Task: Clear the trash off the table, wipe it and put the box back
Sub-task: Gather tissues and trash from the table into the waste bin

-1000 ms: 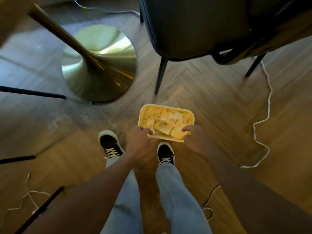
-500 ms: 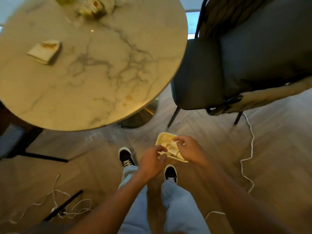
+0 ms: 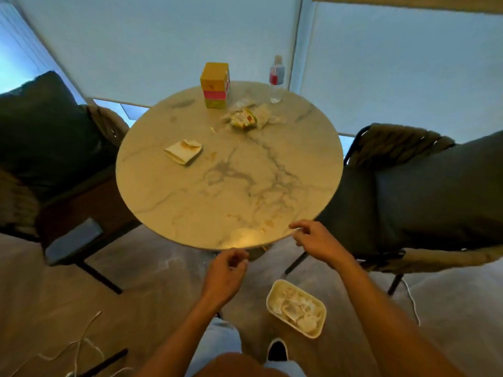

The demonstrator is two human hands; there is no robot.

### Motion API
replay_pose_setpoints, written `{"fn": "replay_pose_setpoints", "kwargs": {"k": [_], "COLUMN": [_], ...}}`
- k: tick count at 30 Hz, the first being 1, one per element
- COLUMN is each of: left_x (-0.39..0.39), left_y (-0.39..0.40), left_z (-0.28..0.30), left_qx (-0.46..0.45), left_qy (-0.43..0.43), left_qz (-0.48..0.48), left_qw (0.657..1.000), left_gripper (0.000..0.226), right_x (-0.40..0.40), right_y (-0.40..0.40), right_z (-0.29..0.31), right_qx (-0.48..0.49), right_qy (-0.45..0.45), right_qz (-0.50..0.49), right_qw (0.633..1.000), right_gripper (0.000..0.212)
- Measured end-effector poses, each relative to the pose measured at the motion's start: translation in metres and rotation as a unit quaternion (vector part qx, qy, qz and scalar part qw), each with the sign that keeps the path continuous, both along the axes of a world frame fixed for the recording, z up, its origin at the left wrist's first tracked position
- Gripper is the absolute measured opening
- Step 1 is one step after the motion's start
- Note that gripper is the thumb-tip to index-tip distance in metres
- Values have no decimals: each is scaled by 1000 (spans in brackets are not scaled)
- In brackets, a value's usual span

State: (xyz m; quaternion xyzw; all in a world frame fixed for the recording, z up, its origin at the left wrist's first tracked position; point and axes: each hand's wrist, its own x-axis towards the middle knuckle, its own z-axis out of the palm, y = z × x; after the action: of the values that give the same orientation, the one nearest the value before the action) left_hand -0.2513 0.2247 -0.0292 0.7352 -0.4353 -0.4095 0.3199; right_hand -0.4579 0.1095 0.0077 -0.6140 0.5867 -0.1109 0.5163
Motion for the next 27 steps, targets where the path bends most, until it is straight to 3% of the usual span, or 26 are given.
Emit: {"fn": "replay_pose_setpoints", "kwargs": {"k": [9,19,27], "left_x": [84,171,206], "left_y": [-53,-129,-184], "left_z": [23,44,49], "left_qx": [-68,-58,-52], "left_qy": [24,31,44], "left_qz": [29,-30,-13], "left_qw": [997,997,998], "left_gripper": [12,14,15], "right_x": [81,139,151], "right_y": [-76,-121,-162], "right_z": [35,41,32], "right_qx": [-41,-39,-37], "right_qy": [11,8,44], "right_qz": [-8,-82,-99], "right_qw": [999,996,994], "right_gripper": [25,20,20]}}
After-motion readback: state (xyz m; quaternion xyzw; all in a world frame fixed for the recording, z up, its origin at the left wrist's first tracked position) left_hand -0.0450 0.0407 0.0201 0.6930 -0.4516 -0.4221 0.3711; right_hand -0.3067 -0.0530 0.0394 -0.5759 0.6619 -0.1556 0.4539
